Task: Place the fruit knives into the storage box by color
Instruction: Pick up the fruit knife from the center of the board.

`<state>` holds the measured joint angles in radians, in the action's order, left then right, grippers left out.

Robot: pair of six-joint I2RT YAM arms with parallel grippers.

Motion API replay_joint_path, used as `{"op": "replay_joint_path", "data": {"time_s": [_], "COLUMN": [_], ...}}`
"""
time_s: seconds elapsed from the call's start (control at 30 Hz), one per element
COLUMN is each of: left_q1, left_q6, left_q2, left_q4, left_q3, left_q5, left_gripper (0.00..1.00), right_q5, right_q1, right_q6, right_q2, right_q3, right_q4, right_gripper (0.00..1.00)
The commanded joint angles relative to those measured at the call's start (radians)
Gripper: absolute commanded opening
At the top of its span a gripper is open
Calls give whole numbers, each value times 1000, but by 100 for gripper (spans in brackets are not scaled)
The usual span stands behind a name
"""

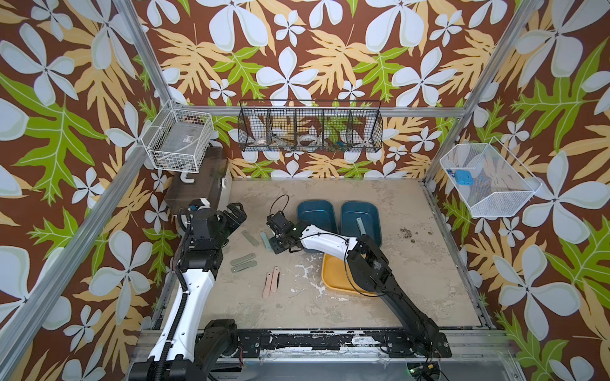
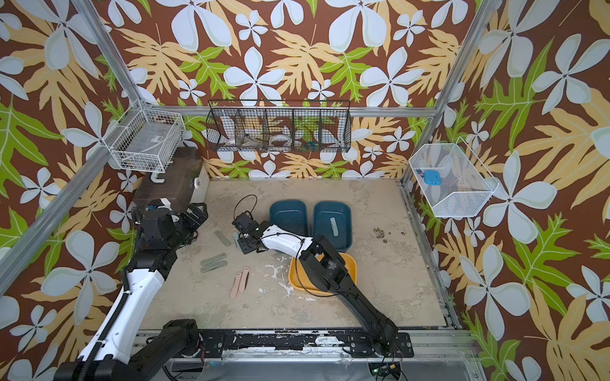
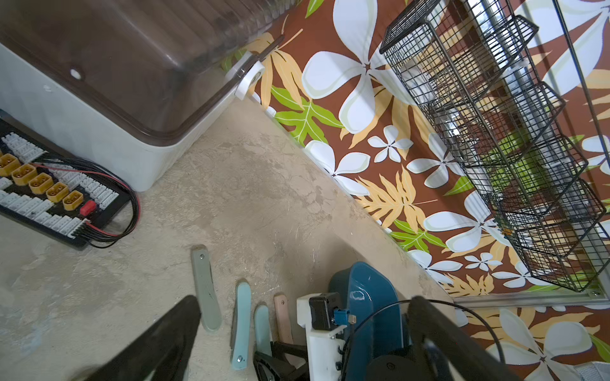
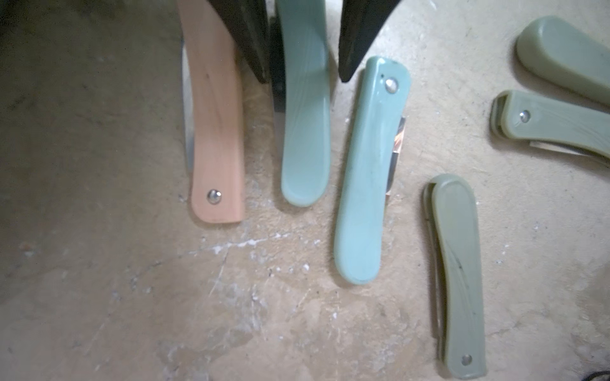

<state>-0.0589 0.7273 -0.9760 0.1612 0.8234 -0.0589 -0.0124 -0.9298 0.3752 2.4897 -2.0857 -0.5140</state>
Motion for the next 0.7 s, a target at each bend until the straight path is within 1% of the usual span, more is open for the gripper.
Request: {"op": "replay_joint_path", "data": {"time_s": [0.0, 0.27, 0.57, 0.67], "left_q1": [-1, -1, -1, -1], "left_q6": [7, 6, 8, 10], "left_q2": [-1, -6, -5, -4], "left_q4": [-5, -8, -10, -10], "left_q3": [-1, 0, -3, -4], "left_q5": [-4, -4, -4, -4], "left_gripper": [100, 100, 100, 100], "right_q5": [-10, -82, -107, -105], "right_q1": [-3, -13, -26, -27], "right_q6": [-17, -50, -64, -65], "right_q2": [22, 38, 41, 34], "right_q3": [-4, 0, 1, 4], "right_q4": [-45, -69, -75, -75], "right_gripper": [36, 35, 33, 29]}}
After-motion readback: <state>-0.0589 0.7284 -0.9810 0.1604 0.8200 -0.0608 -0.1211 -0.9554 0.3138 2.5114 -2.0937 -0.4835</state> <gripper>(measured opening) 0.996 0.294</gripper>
